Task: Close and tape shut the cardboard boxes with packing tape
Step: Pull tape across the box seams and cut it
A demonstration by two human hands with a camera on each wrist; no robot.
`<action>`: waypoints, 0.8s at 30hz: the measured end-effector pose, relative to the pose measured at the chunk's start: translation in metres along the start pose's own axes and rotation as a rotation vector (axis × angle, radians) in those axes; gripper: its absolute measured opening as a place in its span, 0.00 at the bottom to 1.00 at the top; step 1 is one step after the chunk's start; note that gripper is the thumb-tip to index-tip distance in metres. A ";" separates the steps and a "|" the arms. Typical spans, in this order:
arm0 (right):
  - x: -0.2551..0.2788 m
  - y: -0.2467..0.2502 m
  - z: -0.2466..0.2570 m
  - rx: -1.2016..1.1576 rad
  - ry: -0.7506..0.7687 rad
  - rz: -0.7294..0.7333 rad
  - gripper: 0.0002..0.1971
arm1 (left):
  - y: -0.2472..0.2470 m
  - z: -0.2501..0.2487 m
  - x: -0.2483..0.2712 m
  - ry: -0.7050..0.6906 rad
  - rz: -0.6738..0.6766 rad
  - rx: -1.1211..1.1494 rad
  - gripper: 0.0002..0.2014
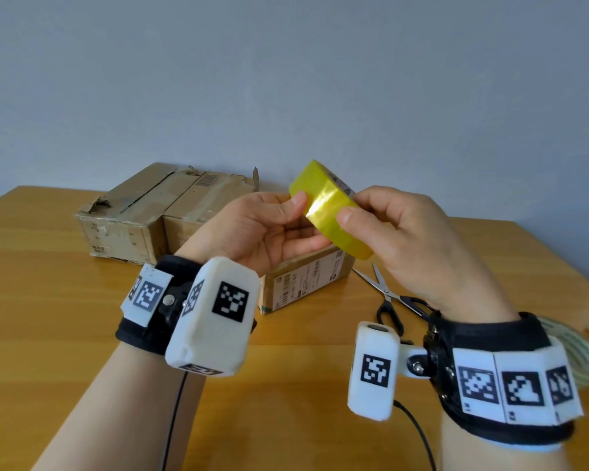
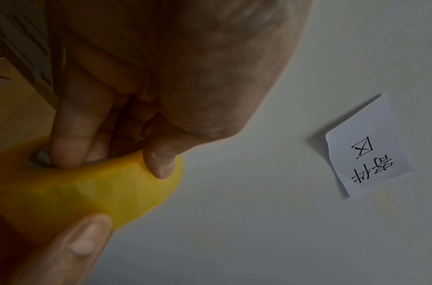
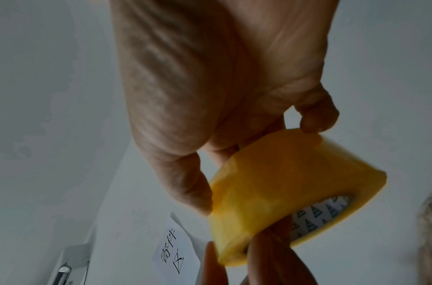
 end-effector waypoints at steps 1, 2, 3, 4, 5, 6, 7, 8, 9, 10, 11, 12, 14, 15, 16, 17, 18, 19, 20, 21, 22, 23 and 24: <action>0.000 0.000 0.000 0.001 -0.003 0.001 0.09 | 0.000 0.000 0.000 0.002 -0.004 0.003 0.20; 0.000 -0.001 0.000 0.000 -0.008 0.003 0.09 | 0.000 0.001 0.000 0.005 -0.005 0.007 0.20; 0.000 -0.001 -0.001 -0.004 -0.013 0.007 0.08 | 0.000 0.001 0.000 0.006 -0.006 0.012 0.20; 0.000 -0.002 -0.001 -0.008 -0.017 0.013 0.08 | 0.000 0.001 0.000 0.006 -0.009 0.017 0.20; 0.000 -0.002 -0.001 -0.015 -0.020 0.022 0.08 | 0.001 0.001 -0.001 0.006 -0.013 0.023 0.21; 0.001 -0.002 -0.001 -0.023 -0.022 0.031 0.09 | 0.001 0.001 -0.001 0.006 -0.016 0.028 0.21; 0.001 -0.002 -0.001 -0.031 -0.023 0.041 0.11 | 0.002 0.001 -0.001 0.005 -0.019 0.031 0.22; 0.001 -0.002 -0.001 -0.037 -0.022 0.049 0.13 | 0.003 0.001 -0.001 0.004 -0.023 0.034 0.22; 0.001 -0.002 0.000 -0.041 -0.021 0.052 0.14 | 0.004 0.001 -0.001 0.002 -0.027 0.036 0.22; 0.002 -0.001 0.000 -0.042 -0.016 0.050 0.14 | 0.004 0.001 -0.002 -0.002 -0.036 0.036 0.23; 0.002 -0.001 0.002 -0.050 -0.008 0.041 0.14 | 0.006 0.000 -0.003 -0.009 -0.047 0.033 0.22; 0.001 0.001 0.003 -0.063 0.000 0.025 0.14 | 0.007 -0.001 -0.003 -0.020 -0.057 0.027 0.22; 0.001 0.004 0.005 -0.088 0.016 -0.017 0.13 | 0.009 -0.005 -0.003 -0.043 -0.078 -0.021 0.23; 0.001 0.005 0.005 -0.092 0.022 -0.039 0.13 | 0.011 -0.008 -0.003 -0.057 -0.100 -0.076 0.25; 0.001 0.007 0.005 -0.091 0.026 -0.060 0.14 | 0.015 -0.011 -0.003 -0.081 -0.141 -0.155 0.27; 0.001 0.008 0.005 -0.089 0.027 -0.077 0.14 | 0.019 -0.015 -0.002 -0.121 -0.201 -0.251 0.29; 0.001 0.008 0.004 -0.087 0.023 -0.089 0.14 | 0.023 -0.021 0.000 -0.176 -0.268 -0.352 0.30; 0.001 0.009 0.003 -0.082 0.017 -0.099 0.15 | 0.025 -0.028 0.003 -0.241 -0.331 -0.452 0.29; 0.001 0.010 0.002 -0.075 0.012 -0.109 0.15 | 0.026 -0.037 0.007 -0.318 -0.390 -0.560 0.27; 0.001 0.011 0.001 -0.072 0.007 -0.121 0.15 | 0.023 -0.045 0.012 -0.402 -0.431 -0.674 0.26; 0.001 0.013 0.001 -0.072 0.004 -0.135 0.15 | 0.018 -0.053 0.016 -0.479 -0.440 -0.789 0.26; 0.001 0.013 0.001 -0.074 -0.001 -0.145 0.15 | 0.011 -0.058 0.020 -0.540 -0.418 -0.886 0.27; 0.001 0.014 0.001 -0.072 -0.005 -0.151 0.15 | 0.001 -0.060 0.022 -0.587 -0.378 -0.959 0.26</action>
Point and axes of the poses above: each hand's wrist, its own x-axis away from the middle knuckle, its own y-axis out of the back of the hand, z = x × y, the point moved 9 cm from there along -x, towards the middle knuckle, and after that the axes turned 4 degrees about -x, right-handed, at the moved point
